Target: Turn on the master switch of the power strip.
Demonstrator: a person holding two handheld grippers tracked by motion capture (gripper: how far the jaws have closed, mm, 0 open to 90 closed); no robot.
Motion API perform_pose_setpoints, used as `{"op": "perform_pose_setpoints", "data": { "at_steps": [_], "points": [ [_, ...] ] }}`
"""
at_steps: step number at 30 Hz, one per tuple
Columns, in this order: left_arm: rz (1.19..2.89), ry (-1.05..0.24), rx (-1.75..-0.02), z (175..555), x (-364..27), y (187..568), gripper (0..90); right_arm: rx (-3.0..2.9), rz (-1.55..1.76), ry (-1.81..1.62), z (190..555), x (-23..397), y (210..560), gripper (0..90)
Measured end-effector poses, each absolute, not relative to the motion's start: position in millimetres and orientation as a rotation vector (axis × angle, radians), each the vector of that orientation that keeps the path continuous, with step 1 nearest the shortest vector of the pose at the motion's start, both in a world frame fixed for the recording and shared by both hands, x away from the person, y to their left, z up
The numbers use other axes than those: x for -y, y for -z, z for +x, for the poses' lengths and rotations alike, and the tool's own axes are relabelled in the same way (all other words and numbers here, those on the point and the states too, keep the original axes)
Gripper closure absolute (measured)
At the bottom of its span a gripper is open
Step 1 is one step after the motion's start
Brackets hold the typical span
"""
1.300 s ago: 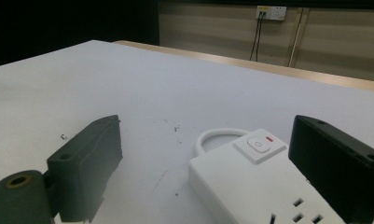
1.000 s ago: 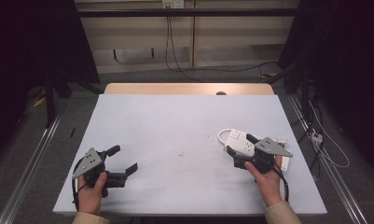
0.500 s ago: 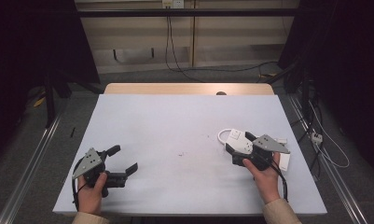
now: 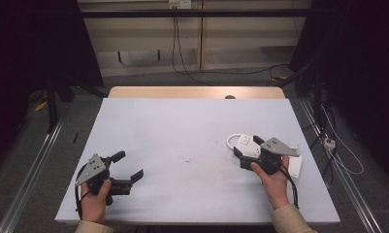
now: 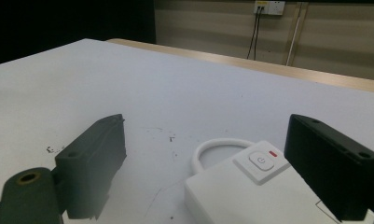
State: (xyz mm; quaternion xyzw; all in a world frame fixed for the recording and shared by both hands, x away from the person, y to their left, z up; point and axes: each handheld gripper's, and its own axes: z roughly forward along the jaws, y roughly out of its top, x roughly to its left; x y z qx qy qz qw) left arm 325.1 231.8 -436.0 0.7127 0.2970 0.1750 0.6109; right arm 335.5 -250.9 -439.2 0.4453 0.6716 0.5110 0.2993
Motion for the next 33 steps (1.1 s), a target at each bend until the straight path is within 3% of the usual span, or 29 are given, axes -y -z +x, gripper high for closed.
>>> {"op": "perform_pose_setpoints", "data": {
  "at_steps": [18,33],
  "points": [
    [1.642,-0.398,-0.685,325,-232,436,2.4,-1.794,1.193,-1.339,344,249,438,16.5],
    [1.643,-0.397,-0.686,326,-231,437,2.4,-1.808,1.218,-1.325,351,247,436,26.8]
  ]
}}
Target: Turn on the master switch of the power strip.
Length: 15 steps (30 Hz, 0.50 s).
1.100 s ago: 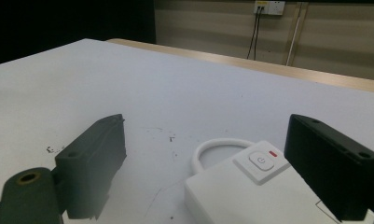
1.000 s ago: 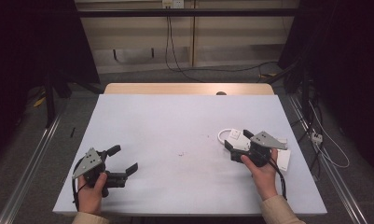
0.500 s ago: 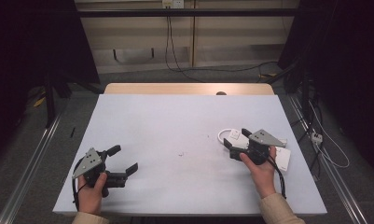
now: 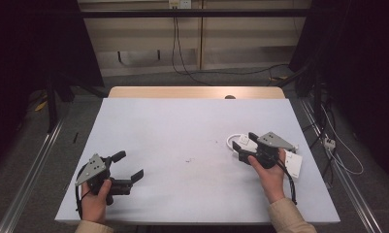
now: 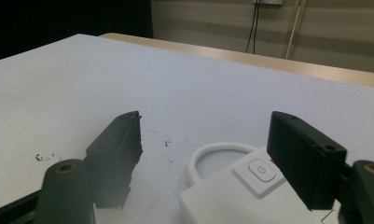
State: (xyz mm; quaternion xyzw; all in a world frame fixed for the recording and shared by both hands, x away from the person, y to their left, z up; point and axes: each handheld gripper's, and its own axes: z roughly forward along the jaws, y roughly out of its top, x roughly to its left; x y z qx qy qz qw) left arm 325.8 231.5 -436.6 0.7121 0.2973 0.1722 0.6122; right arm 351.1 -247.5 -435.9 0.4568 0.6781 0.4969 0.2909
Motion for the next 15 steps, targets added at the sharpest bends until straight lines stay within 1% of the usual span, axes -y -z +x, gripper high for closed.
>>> {"op": "perform_pose_setpoints", "data": {
  "at_steps": [9,15],
  "points": [
    [1.642,-0.397,-0.685,326.0,-231.3,436.8,2.4,-1.815,1.237,-1.329,355.6,248.5,435.2,32.5],
    [1.644,-0.397,-0.684,326.0,-231.2,436.9,2.4,-1.818,1.242,-1.329,357.9,248.3,435.8,33.8]
  ]
}}
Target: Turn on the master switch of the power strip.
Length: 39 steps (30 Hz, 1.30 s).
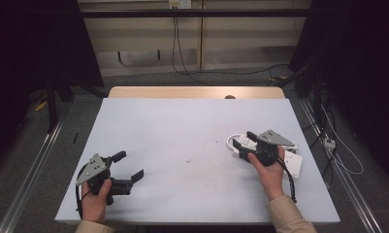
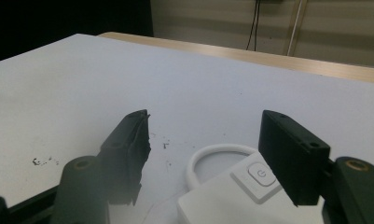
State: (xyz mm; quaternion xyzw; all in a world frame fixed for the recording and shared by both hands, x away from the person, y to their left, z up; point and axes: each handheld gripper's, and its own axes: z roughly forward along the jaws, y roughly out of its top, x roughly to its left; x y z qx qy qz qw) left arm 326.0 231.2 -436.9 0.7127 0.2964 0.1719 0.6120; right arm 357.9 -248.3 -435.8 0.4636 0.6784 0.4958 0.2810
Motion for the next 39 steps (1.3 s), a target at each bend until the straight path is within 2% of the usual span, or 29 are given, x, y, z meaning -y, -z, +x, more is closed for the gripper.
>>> {"op": "perform_pose_setpoints", "data": {
  "at_steps": [39],
  "points": [
    [1.649,-0.385,-0.683,327,-230,438,2.4,-1.823,1.325,-1.31,370,256,439,51.1]
  ]
}}
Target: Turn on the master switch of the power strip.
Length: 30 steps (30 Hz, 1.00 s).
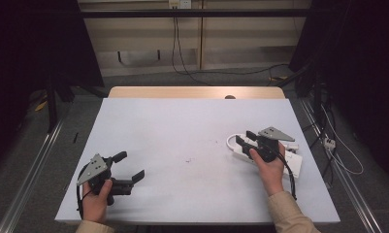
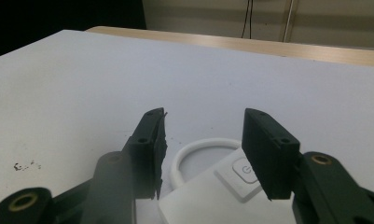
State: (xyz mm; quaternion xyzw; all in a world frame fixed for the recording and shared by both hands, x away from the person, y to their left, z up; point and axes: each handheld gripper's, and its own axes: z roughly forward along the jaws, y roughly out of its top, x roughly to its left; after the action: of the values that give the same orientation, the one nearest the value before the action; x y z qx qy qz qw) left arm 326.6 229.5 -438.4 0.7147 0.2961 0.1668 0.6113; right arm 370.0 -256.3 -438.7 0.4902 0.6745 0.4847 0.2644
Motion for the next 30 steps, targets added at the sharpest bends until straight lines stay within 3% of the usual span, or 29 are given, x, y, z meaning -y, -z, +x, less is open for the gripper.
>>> {"op": "perform_pose_setpoints", "data": {
  "at_steps": [30],
  "points": [
    [1.658,-0.381,-0.684,327.3,-228.7,439.1,2.4,-1.836,1.381,-1.258,376.9,264.3,443.1,64.4]
  ]
}}
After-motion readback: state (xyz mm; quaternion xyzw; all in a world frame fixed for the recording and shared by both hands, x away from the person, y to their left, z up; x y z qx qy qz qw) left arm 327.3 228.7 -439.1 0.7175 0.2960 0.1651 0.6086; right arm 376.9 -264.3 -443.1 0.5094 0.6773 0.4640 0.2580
